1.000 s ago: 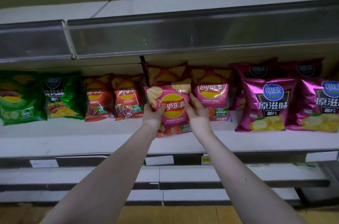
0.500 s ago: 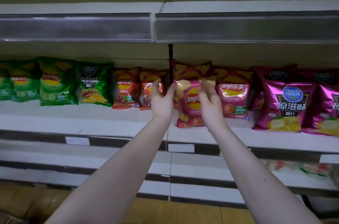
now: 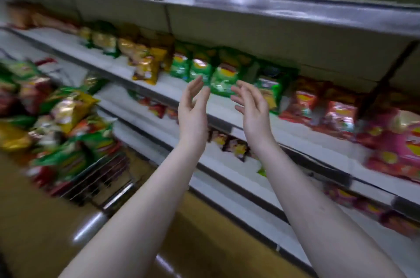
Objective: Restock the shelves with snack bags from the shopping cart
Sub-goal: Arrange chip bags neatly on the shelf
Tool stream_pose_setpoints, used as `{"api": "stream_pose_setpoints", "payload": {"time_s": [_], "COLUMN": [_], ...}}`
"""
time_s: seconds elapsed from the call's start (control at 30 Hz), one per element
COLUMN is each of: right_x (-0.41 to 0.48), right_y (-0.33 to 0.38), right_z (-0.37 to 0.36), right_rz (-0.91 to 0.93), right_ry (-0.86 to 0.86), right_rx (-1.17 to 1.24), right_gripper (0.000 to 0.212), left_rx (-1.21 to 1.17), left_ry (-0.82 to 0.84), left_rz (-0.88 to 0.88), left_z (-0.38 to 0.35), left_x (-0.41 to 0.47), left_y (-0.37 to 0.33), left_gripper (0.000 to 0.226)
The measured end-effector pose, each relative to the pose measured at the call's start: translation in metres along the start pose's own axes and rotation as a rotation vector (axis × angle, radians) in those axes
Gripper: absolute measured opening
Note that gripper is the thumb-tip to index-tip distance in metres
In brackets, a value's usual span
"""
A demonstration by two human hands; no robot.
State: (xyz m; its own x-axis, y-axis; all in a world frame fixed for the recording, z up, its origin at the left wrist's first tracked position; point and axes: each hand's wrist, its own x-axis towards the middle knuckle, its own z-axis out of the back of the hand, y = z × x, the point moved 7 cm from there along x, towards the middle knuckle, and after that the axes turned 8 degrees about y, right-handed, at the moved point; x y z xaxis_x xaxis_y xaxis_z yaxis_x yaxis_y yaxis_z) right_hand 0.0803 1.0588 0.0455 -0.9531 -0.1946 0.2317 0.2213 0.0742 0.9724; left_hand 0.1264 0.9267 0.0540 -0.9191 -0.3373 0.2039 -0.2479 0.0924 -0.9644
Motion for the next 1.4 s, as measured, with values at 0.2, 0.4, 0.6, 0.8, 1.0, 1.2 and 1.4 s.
{"api": "stream_pose_setpoints", "payload": {"time_s": [0.2,0.4,0.6,0.8,1.0,1.2,1.4], "right_x": [-0.001,0.004,0.044,0.101,0.136,0.159,0.180], "right_y": [-0.006,-0.027,-0.077,-0.123,-0.157,-0.176,-0.200], "right_z": [-0.190,-0.324,-0.428,-0.505,-0.581,-0.637,-0.676], "right_rz": [0.014,-0.024,-0.091,-0.204,-0.264,-0.296,-0.328], "right_ry": [0.245,0.454,0.571,0.636,0.723,0.757,0.693], "right_rx": [0.048,0.088,0.081,0.108,0.130,0.091,0.040], "right_gripper": [0.028,0.026,0.022,0.020,0.020,0.023,0.022], "left_rx": [0.104,0.117,0.129,0.169,0.141,0.155,0.126], "left_ry": [-0.238,-0.487,-0.665,-0.773,-0.904,-0.921,-0.837], "left_rz": [-0.056,-0.028,0.038,0.129,0.154,0.157,0.183], "left_z": [0.188,0.320,0.420,0.489,0.552,0.606,0.664], "left_x": [-0.010,-0.022,0.004,0.053,0.088,0.118,0.155], "left_y": [-0.045,-0.054,-0.028,-0.006,0.004,0.009,0.028], "left_gripper": [0.026,0.022,0.017,0.018,0.022,0.021,0.026]}}
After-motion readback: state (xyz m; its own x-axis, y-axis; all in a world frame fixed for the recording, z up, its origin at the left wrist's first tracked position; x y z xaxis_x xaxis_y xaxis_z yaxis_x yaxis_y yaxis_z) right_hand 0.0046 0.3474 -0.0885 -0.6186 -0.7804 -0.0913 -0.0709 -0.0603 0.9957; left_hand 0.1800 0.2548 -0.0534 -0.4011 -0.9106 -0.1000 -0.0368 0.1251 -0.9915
